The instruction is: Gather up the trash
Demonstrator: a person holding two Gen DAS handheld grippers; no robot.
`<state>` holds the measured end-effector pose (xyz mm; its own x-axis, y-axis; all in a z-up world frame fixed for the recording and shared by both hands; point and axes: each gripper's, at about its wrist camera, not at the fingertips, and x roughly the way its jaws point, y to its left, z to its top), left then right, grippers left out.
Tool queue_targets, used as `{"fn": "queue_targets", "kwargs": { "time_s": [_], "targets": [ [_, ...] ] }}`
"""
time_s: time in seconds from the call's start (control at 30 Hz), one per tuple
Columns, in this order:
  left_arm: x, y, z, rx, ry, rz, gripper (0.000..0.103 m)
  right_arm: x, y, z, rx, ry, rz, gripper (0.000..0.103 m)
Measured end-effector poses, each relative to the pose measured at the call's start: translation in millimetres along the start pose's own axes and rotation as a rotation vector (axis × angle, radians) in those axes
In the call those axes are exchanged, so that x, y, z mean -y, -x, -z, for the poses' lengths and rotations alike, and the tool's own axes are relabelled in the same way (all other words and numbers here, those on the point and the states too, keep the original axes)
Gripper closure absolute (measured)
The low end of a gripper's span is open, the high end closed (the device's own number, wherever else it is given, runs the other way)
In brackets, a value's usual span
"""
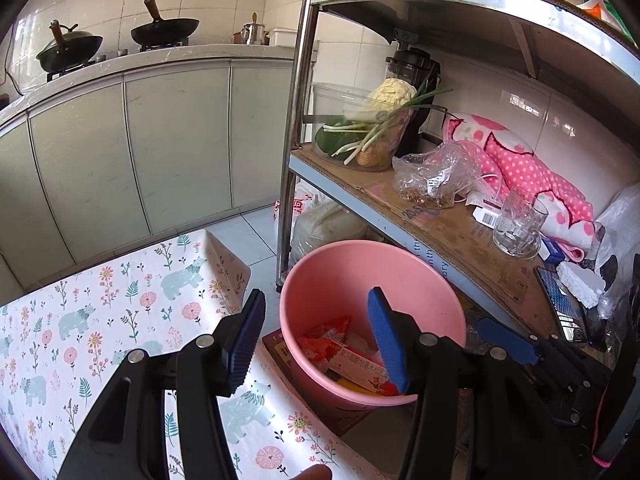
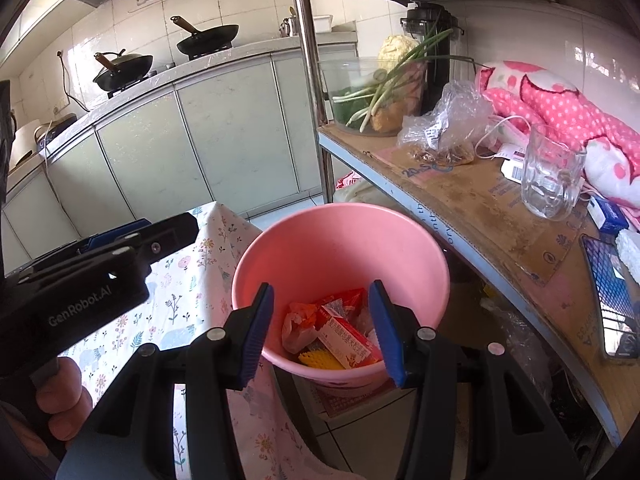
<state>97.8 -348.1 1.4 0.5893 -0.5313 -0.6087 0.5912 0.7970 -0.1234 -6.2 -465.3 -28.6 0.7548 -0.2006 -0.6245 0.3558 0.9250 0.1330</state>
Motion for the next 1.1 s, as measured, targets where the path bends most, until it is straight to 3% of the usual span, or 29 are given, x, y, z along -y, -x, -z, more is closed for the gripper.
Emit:
{"fn": "queue_targets", "kwargs": {
  "time_s": [0.33,1.1],
  "targets": [
    [-2,22,7,0.020,0.002,0.008,0.051,-11,12,7,0.017,0.024,0.038,0.043],
    [-14,49,19,0.053,0.003,-0.008,0.051,-31,27,17,0.039,0.066,0.061,0.043]
  ]
}}
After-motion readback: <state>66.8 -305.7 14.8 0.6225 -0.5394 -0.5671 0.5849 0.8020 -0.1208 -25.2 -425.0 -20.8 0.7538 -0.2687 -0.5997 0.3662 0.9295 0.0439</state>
